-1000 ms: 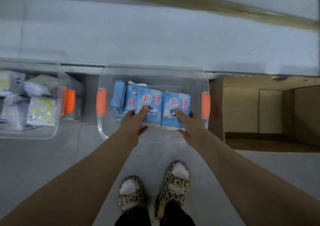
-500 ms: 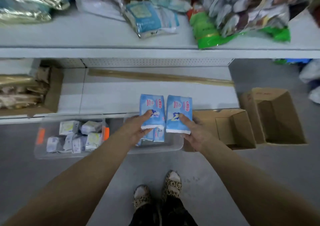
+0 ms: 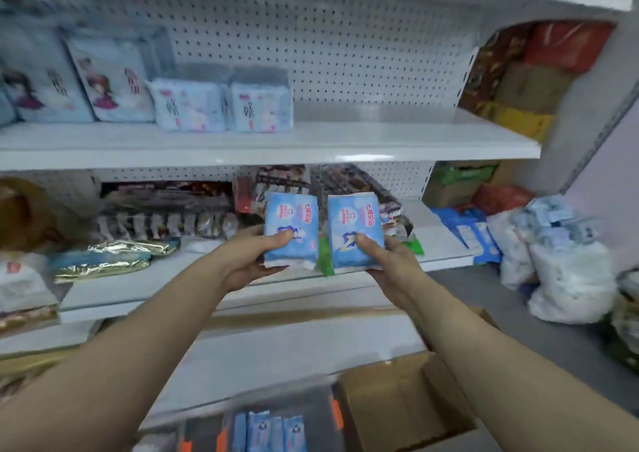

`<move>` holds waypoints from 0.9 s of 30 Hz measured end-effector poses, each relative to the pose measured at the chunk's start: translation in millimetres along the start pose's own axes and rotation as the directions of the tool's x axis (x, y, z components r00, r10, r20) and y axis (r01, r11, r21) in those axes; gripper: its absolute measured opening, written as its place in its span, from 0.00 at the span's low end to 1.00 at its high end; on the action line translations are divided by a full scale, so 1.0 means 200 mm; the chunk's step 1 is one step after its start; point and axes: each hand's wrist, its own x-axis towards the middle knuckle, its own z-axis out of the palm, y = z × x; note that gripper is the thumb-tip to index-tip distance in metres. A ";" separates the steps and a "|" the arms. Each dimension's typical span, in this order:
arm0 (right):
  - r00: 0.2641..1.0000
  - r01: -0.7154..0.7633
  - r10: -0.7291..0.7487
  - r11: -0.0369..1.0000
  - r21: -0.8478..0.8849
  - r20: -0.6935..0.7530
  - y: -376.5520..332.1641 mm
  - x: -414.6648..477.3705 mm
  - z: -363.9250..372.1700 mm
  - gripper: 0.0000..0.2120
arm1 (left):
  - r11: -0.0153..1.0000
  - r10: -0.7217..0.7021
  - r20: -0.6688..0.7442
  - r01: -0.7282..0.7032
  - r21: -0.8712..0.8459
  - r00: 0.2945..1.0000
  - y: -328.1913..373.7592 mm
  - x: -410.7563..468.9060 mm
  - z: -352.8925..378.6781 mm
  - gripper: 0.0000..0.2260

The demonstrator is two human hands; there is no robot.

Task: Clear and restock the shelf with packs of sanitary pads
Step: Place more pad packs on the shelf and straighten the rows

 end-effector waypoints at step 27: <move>0.902 0.259 -0.218 0.964 -0.064 0.372 -1.36 1.15 -0.43 0.17 | 0.964 0.252 -0.361 -0.202 0.170 0.898 0.94 0.59 0.79 0.16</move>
